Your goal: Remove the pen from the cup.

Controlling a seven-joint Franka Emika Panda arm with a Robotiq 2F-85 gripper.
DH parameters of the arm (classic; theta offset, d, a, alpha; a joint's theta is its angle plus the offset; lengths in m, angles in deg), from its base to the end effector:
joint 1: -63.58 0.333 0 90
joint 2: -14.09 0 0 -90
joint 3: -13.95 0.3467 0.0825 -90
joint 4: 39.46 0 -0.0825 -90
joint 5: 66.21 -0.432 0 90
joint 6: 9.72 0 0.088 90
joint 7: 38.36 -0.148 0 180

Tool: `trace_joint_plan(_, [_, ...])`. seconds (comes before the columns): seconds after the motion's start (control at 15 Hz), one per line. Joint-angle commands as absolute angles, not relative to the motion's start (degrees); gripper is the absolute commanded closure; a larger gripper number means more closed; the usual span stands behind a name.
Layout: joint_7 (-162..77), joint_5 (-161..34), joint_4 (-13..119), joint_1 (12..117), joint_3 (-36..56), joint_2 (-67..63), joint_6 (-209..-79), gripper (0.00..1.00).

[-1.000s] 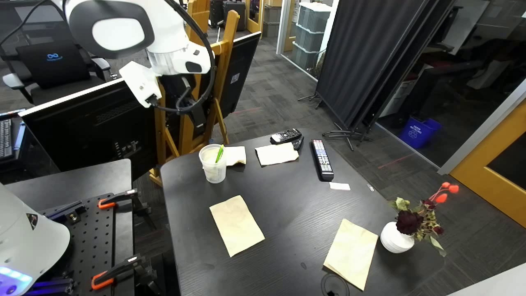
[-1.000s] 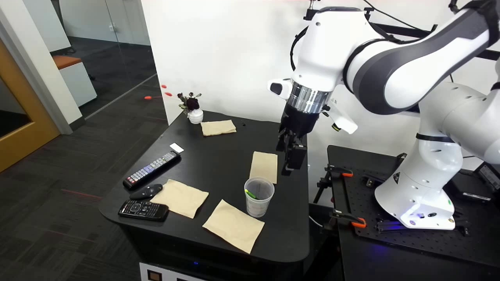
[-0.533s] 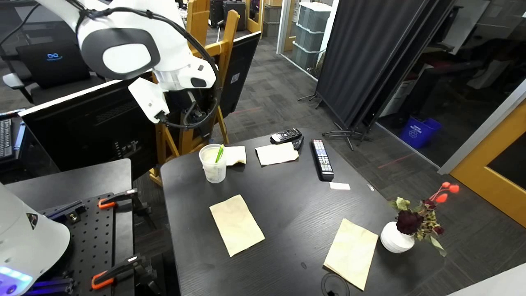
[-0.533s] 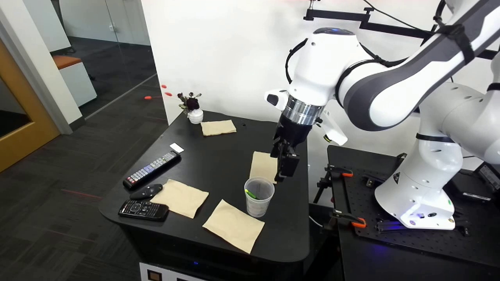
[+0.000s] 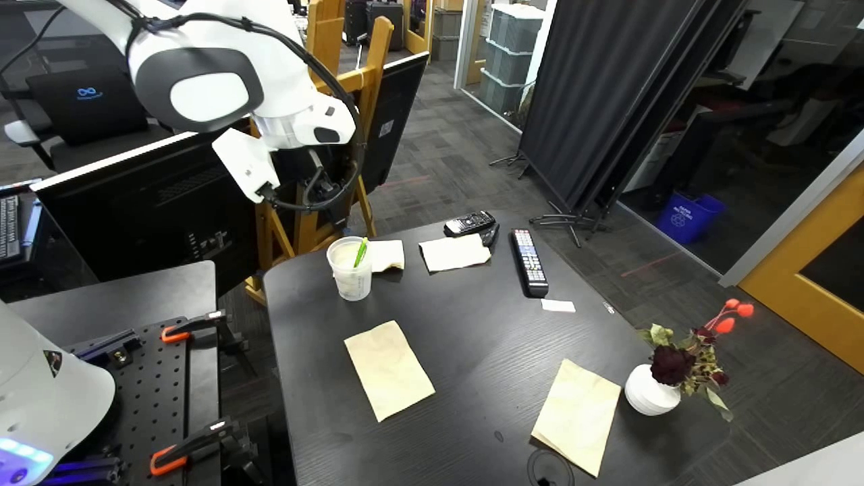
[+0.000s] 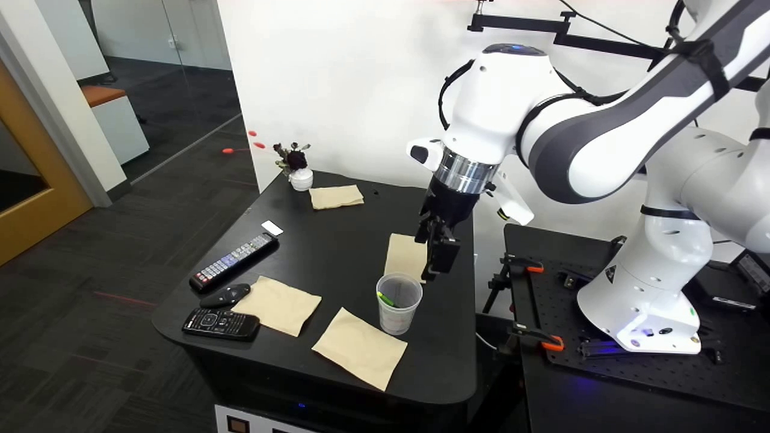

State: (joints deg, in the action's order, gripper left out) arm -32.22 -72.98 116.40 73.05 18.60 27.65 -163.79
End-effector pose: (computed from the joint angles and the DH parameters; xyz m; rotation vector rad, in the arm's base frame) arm 0.4321 0.1047 0.2707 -3.0442 -0.3861 -0.3108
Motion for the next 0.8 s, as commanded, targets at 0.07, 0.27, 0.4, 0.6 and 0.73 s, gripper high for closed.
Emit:
trace_joint_plan(0.07, [-31.87, -71.64, 116.36, 72.84, 18.83, 24.78, -167.14, 0.00])
trace_joint_plan(0.27, [-32.03, -71.26, 116.16, 72.60, 18.89, 22.74, -168.02, 0.00])
trace_joint_plan(0.4, [-31.67, -71.30, 115.77, 72.64, 18.81, 21.21, -168.75, 0.01])
trace_joint_plan(0.6, [-31.64, -70.57, 114.99, 72.28, 18.90, 18.89, -169.54, 0.15])
trace_joint_plan(0.73, [-32.03, -69.00, 114.34, 71.84, 19.02, 17.36, -170.24, 0.16])
